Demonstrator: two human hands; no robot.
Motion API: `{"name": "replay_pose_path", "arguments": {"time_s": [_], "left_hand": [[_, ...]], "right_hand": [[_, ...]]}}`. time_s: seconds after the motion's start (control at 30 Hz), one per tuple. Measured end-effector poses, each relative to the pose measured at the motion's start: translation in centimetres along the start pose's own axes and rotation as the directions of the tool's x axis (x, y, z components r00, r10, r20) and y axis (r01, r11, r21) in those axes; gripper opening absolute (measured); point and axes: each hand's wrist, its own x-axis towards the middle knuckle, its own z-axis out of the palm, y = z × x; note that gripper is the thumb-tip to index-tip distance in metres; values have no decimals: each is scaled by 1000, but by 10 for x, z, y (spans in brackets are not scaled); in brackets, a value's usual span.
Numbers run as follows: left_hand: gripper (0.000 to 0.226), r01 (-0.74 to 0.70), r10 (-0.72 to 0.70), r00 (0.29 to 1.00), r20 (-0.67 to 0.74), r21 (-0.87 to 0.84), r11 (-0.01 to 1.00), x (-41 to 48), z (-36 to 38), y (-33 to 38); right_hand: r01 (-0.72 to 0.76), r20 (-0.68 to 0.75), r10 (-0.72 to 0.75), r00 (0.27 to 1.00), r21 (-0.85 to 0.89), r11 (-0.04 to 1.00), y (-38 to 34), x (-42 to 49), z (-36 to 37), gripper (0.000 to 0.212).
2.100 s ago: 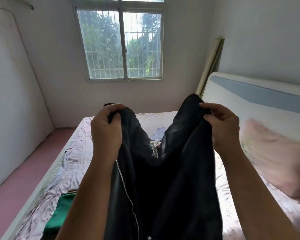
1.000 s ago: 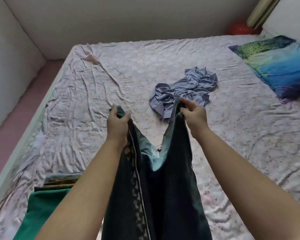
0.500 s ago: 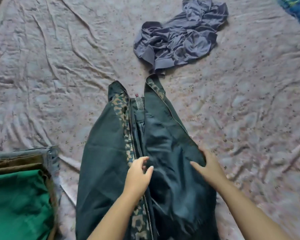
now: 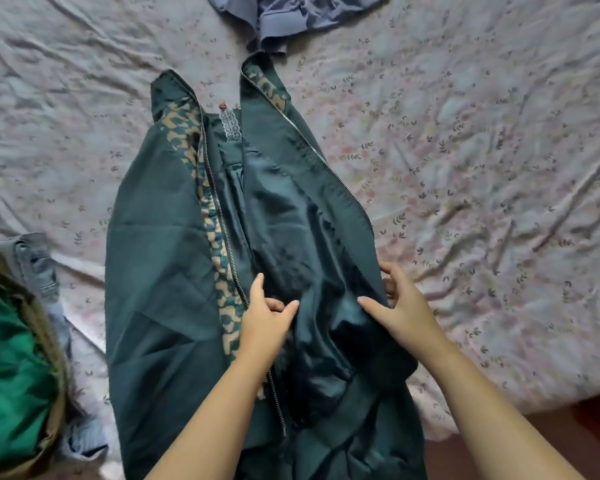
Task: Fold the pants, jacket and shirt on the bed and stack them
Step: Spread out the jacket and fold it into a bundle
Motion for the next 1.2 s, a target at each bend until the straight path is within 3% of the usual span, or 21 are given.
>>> {"name": "replay_pose_path", "arguments": {"time_s": [0.1,0.23,0.33,0.4,0.43,0.5,0.57,0.63,0.7,0.77,0.83,0.9,1.0,1.1,1.2], "left_hand": [[62,15,0,995,97,-155,988,-16,-3,-1],[38,20,-21,1000,3,-412,911,-35,-30,6],[37,-26,10,999,-41,-403,915,-40,-53,5],[37,-73,59,996,-65,-243,967,-40,-60,1],[32,-85,75,994,-78,-143,986,-40,-62,-1],[14,-66,61,990,-129,-35,997,-35,-63,-9],[7,-7,-11,992,-127,-144,990,-31,-67,-20],[7,38,-70,992,-108,-278,960,-27,-74,-34],[10,38,-87,988,-130,-339,940,-28,-82,-46],[16,10,-82,982,-170,-386,922,-31,-86,-50],[17,-47,-31,985,-171,-435,899,-35,-85,-50],[15,-84,20,990,-140,-470,879,-40,-82,-45],[15,-111,50,989,-136,-481,870,-41,-76,-40],[17,-125,42,980,-196,-434,892,-37,-75,-37],[20,-131,23,954,-298,-347,929,-35,-73,-32]], "right_hand": [[46,104,-53,993,66,997,-13,-20,23,50],[92,247,-93,964,15,996,-23,-39,71,58],[-9,467,21,884,-28,1000,-26,-52,106,53],[-93,561,91,823,-26,995,-23,-59,122,63],[-82,539,90,838,-37,996,-18,-61,127,63],[36,341,-3,940,-90,995,-10,-62,127,52],[106,71,-94,993,-178,978,0,-61,114,39],[44,-86,-66,994,-234,971,9,-56,96,39],[-56,-107,36,994,-195,979,19,-49,82,50],[-117,-72,114,991,-46,992,21,-40,80,58],[-119,-16,121,992,112,987,12,-30,92,65],[-102,-6,102,995,83,991,4,-18,109,72],[-82,-74,71,995,-167,983,-6,-3,123,43],[-40,-123,28,992,-91,995,-14,4,100,16],[10,-180,-21,983,-61,998,-17,9,44,19]]}}
